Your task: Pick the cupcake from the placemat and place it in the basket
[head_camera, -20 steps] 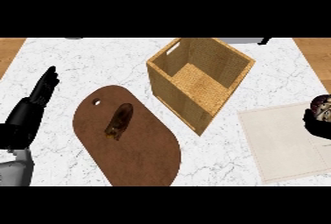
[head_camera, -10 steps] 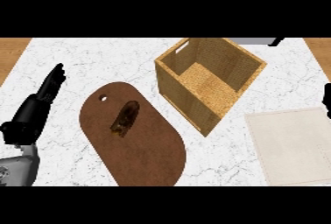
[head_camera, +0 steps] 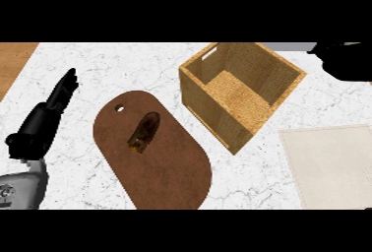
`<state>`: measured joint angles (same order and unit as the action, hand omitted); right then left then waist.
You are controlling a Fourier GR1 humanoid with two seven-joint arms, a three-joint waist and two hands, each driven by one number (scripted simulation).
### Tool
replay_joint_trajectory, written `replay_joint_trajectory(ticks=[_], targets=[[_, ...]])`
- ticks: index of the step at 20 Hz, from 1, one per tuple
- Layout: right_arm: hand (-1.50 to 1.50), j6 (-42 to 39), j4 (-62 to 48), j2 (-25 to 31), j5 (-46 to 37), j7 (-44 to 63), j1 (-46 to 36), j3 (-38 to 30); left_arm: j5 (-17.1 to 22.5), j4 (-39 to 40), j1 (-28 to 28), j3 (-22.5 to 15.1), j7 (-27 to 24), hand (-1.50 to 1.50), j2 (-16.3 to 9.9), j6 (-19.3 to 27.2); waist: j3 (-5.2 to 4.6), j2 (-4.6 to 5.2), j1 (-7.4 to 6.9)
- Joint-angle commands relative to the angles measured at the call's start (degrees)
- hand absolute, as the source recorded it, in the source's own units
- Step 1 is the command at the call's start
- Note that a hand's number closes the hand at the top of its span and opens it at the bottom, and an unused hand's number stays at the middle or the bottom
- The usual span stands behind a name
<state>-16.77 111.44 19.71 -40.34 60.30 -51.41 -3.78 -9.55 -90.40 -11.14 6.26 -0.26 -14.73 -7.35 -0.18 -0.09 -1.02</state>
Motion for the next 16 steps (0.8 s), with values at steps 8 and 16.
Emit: replay_joint_trajectory(ticks=[8, 16], targets=[[1.50, -1.80, -24.66, -8.60, -1.89, 7.95, -14.98, 1.06, 0.55, 3.67, -1.96, 1.14, -1.10, 0.00, -0.32, -0.68, 0.08, 0.16, 0.15], [1.50, -6.59, -34.69, -9.03, -4.12, 9.32, -16.15, 0.80, 1.02, 2.50, -2.71, 1.93, -0.47, 0.00, -0.37, -0.41, 0.06, 0.02, 0.92]])
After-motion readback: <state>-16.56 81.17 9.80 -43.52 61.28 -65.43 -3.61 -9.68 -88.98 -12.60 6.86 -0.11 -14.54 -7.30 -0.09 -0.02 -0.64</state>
